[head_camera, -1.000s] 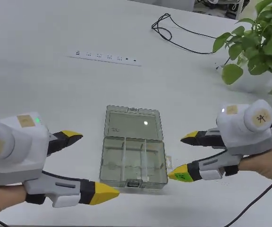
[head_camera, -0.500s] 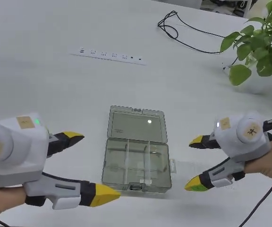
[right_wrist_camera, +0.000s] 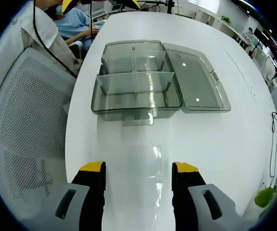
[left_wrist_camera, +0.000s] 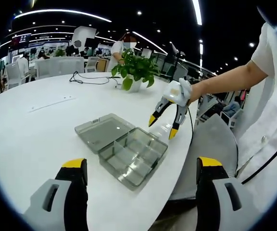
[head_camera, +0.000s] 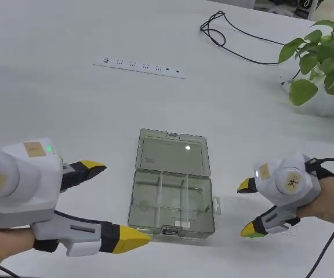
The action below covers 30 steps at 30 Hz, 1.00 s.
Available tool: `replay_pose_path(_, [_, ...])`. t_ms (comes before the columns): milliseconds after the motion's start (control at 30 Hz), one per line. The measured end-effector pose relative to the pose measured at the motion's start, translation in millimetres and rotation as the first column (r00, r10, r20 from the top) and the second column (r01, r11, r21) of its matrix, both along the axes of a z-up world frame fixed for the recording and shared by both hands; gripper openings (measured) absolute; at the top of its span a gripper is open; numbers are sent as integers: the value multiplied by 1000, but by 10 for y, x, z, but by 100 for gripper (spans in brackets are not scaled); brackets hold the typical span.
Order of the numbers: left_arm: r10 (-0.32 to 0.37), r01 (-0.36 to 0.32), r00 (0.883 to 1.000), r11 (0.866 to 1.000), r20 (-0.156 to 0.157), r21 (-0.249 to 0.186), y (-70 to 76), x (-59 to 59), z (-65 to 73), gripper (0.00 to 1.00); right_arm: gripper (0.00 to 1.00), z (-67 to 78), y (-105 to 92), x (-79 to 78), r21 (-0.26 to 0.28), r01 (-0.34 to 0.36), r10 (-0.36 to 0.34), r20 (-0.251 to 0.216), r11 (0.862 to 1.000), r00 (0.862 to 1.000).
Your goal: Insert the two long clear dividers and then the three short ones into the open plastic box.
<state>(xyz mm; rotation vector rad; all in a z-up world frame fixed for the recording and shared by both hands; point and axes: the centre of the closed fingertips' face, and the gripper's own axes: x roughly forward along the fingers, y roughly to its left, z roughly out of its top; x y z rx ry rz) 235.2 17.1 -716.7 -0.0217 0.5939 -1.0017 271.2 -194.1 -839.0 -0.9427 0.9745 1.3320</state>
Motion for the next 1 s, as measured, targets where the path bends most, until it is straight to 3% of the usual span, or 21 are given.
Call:
replay_pose_path(467, [3,-3,1000,1000,-6,1,8,-12,-7,96,43,-140,5,36,-16,4,-4,-17,1000,1000])
replay_pose_path(1000, [12,-13,1000,1000,-5,-9,14,-16,5,95,37,-158,7,50,-35,-8,9,19,999,1000])
